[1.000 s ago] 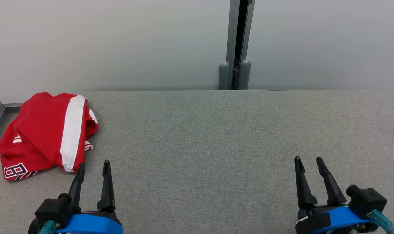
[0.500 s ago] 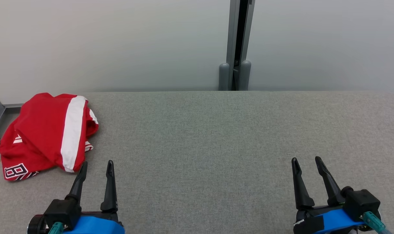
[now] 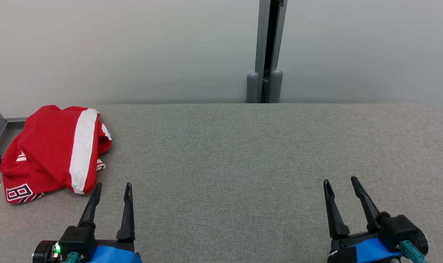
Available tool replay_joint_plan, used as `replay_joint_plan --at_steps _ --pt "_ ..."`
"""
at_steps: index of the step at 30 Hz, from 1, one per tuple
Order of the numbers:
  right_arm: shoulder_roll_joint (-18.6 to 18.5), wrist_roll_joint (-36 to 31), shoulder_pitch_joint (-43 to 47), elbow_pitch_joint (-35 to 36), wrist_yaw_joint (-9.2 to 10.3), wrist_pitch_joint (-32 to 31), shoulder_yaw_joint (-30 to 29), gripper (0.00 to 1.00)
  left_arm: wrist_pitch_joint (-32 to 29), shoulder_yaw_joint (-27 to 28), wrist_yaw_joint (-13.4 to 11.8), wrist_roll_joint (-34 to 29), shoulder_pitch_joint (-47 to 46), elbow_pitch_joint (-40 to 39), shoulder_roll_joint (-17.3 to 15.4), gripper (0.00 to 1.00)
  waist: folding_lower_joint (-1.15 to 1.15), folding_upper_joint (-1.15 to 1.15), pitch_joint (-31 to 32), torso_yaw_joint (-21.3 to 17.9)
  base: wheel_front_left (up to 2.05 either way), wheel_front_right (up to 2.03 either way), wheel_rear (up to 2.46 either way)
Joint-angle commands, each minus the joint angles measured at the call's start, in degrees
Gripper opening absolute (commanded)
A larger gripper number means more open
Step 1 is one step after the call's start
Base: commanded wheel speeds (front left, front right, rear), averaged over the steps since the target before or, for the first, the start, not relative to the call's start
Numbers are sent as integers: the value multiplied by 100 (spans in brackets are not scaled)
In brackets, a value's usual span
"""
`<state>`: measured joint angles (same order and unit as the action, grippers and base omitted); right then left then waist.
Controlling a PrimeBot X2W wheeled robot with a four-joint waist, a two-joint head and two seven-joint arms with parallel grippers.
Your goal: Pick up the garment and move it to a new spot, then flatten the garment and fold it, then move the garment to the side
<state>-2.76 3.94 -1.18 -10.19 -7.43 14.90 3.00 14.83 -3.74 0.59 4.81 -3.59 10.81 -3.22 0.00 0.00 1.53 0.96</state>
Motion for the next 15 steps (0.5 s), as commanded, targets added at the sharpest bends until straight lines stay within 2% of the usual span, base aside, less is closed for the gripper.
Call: replay_joint_plan --at_steps 1,15 --pt "-21 -71 46 -13 -7 42 3 100 45 4 -31 -47 39 18 -24 100 0 0 1 3 0 0 0" --pt "-20 34 18 -153 -6 26 -38 100 45 40 28 23 25 137 -8 100 0 0 25 3 0 0 0"
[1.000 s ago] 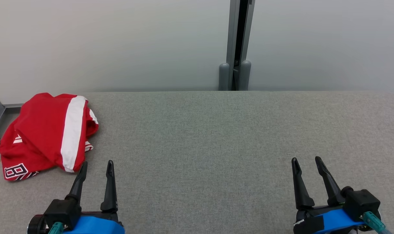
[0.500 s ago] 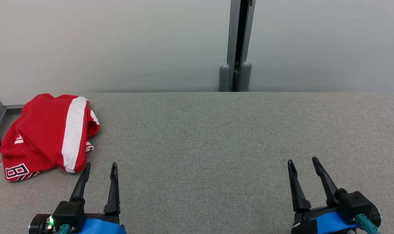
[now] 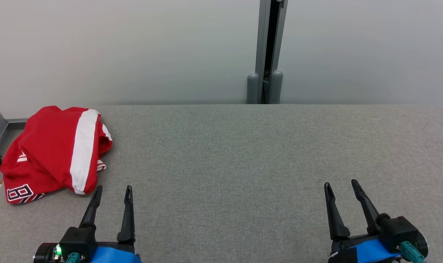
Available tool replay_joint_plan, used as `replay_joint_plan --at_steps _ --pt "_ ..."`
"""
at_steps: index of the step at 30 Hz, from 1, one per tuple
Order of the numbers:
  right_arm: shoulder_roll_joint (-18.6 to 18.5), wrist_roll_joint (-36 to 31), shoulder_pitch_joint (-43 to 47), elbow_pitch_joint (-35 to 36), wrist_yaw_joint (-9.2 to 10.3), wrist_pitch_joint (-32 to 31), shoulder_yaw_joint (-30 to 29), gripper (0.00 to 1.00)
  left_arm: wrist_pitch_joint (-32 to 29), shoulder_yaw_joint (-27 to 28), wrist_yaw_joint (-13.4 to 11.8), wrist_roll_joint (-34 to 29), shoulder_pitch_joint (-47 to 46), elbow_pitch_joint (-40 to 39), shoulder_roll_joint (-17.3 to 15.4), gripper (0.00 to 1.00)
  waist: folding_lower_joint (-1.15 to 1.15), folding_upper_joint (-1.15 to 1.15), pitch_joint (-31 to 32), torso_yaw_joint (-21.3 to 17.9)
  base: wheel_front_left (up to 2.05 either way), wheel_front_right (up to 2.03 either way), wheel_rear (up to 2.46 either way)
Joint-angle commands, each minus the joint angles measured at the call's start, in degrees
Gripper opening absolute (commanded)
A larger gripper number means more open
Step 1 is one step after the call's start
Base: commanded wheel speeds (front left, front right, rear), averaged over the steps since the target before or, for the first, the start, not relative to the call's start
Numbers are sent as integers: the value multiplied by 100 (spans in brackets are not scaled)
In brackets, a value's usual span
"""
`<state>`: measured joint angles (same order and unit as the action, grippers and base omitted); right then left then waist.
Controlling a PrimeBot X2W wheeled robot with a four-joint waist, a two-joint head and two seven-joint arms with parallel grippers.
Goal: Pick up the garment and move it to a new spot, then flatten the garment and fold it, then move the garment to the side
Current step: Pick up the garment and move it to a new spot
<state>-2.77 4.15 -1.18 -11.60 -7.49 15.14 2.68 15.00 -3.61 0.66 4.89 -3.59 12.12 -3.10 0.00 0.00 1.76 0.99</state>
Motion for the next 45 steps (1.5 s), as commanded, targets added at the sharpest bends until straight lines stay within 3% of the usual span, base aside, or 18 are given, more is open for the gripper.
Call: replay_joint_plan --at_steps 1,11,18,31,45 --pt "-19 18 16 -21 -1 2 -7 100 28 28 22 13 25 10 -20 100 0 0 5 0 0 0 0" --pt "-19 53 5 -64 -1 2 -16 100 28 58 39 -8 -46 49 -33 100 0 0 -4 23 0 0 0" --pt "-19 77 -11 -20 -1 2 -34 100 28 164 145 -43 -413 126 -253 100 0 0 -110 103 0 0 0" --pt "-18 -132 -425 232 -1 1 -71 100 -115 463 446 181 -2442 1090 -1086 100 0 0 -1030 386 0 0 0" --pt "-18 -553 -1129 844 -1 2 -78 100 -596 555 655 777 -4520 2672 -2136 100 0 0 -2392 203 0 0 0"
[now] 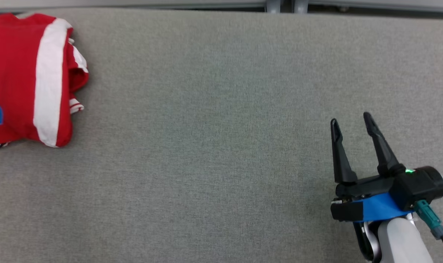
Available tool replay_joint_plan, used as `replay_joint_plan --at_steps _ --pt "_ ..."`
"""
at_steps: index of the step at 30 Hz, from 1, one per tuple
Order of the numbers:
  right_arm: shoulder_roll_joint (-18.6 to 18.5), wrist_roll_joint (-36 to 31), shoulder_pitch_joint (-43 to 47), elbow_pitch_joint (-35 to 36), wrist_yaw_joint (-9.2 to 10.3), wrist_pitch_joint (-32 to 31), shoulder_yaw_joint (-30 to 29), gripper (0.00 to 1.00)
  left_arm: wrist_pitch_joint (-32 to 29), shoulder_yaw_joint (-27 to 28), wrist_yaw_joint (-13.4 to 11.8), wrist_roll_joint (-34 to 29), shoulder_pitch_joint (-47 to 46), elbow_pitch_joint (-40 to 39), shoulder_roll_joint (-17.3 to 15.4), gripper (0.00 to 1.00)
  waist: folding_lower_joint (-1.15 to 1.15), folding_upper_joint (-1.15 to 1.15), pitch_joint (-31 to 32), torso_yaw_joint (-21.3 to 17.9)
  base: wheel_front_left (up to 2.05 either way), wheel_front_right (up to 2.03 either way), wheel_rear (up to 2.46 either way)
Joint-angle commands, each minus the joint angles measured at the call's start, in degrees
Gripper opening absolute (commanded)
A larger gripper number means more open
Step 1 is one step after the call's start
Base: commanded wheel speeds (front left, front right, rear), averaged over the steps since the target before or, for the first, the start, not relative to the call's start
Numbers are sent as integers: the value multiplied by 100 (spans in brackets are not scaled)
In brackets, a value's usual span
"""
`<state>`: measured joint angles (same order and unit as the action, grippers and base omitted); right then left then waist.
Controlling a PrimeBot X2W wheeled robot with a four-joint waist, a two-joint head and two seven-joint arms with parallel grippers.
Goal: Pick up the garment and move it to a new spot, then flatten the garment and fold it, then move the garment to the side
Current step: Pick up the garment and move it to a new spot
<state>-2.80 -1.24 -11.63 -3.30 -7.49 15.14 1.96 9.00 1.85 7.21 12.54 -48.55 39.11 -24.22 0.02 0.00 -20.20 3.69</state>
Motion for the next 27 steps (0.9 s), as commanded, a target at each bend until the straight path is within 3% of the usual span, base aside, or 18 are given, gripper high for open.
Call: replay_joint_plan --at_steps 1,7,12,26,27 --pt "-15 -45 -106 67 -1 2 -25 100 -44 -5 8 48 -127 134 -88 100 -2 0 -266 -80 0 0 0" --pt "-15 -231 -212 348 -1 0 -129 100 -394 -137 24 210 -574 1045 -417 100 -2 0 -650 -153 0 0 0" --pt "-15 -310 -219 537 -1 -29 -196 100 -617 -261 30 378 -749 1718 -492 100 -2 0 -837 -164 0 0 0" --pt "-14 -389 -200 798 -1 -214 -218 100 -1684 -829 33 1101 -840 2515 -102 100 -2 0 -952 -16 0 0 0" --pt "-14 -388 -200 800 -1 -220 -219 100 -1727 -881 33 1145 -845 2512 -110 71 -2 0 -944 -12 0 0 0"
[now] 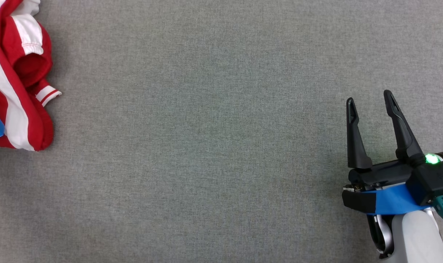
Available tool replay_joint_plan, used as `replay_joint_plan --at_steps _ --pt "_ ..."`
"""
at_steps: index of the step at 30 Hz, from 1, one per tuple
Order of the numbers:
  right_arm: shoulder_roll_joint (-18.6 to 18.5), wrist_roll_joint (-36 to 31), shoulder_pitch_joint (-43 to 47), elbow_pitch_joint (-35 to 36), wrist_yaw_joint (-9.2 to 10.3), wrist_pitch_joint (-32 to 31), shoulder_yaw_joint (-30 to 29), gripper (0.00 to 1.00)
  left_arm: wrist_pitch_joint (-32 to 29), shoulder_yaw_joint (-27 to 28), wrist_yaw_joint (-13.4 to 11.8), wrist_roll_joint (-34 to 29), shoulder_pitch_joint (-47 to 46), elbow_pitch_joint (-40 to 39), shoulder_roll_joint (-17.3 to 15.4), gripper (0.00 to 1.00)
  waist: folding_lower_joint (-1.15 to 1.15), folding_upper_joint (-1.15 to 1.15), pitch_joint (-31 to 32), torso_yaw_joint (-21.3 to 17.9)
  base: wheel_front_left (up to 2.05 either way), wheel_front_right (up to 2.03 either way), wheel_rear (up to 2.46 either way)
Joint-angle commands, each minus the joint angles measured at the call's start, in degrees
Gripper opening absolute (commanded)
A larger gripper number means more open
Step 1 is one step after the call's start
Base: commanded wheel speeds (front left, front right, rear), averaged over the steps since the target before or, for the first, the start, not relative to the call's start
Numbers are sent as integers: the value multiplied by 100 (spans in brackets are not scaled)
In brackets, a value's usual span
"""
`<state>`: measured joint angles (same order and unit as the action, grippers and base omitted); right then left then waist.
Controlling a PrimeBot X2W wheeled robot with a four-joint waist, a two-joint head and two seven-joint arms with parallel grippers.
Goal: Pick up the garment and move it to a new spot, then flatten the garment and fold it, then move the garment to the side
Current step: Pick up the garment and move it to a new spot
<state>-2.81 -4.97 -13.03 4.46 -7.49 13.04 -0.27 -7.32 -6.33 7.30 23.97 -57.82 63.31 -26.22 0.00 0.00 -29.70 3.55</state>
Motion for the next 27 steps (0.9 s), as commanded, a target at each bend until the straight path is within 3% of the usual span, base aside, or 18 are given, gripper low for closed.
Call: replay_joint_plan --at_steps 1,2,15,27 --pt "-13 -12 -57 26 -1 -18 11 100 -122 -115 25 54 88 81 77 26 0 0 15 5 0 0 0" --pt "-13 -4 -52 28 -1 -19 19 100 -72 -159 25 95 84 43 44 0 0 0 23 6 0 0 0" --pt "-13 137 -14 -146 -1 40 36 100 764 -749 24 506 -18 -297 -311 0 0 0 348 -27 0 0 0" --pt "-14 487 237 -608 -1 177 2 100 1689 -1280 11 515 -469 -927 -234 0 0 0 1265 -95 0 0 0"
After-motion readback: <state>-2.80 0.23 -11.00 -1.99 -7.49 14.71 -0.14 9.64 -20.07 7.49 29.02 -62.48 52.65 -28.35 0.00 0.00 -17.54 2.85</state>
